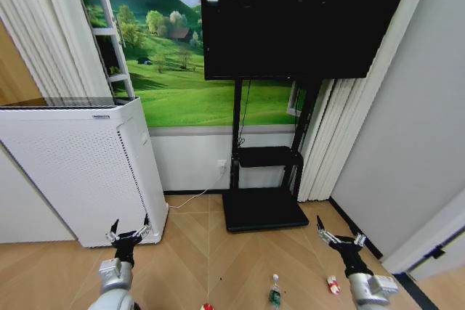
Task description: Pick up the trash bin and place the garbage on the floor into it.
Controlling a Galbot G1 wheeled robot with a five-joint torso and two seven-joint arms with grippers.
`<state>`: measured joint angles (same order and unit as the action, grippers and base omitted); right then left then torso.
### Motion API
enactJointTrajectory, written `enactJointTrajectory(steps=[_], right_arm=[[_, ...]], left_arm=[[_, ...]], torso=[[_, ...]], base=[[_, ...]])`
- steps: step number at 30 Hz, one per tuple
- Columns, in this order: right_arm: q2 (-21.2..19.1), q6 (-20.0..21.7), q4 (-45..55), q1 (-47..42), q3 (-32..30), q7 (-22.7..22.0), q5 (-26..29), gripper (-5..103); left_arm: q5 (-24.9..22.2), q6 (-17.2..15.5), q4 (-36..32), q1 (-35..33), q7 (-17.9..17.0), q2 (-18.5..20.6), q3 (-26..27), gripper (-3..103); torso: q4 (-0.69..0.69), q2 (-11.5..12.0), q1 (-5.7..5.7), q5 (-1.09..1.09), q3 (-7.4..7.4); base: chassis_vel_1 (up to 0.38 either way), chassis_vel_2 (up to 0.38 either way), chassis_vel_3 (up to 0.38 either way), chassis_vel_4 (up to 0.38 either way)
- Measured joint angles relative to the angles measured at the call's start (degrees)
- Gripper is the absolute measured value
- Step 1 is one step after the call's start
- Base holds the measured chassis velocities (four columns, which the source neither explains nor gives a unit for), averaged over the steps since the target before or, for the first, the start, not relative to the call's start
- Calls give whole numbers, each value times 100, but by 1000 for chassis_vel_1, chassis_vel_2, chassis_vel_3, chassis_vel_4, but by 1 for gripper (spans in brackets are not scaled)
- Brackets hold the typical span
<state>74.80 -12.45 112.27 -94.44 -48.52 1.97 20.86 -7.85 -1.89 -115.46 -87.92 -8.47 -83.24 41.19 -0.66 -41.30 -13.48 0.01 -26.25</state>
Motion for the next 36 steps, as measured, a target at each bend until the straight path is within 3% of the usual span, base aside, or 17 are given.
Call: enactJointTrajectory(steps=[36], right_arm=[[73,-162,37,-145,4,116,-119,100]], left_arm=[[-12,51,-89,-91,-23,-8,30,100]], torso=[[1,997,393,-2,591]], base=[[8,-8,-7,7]])
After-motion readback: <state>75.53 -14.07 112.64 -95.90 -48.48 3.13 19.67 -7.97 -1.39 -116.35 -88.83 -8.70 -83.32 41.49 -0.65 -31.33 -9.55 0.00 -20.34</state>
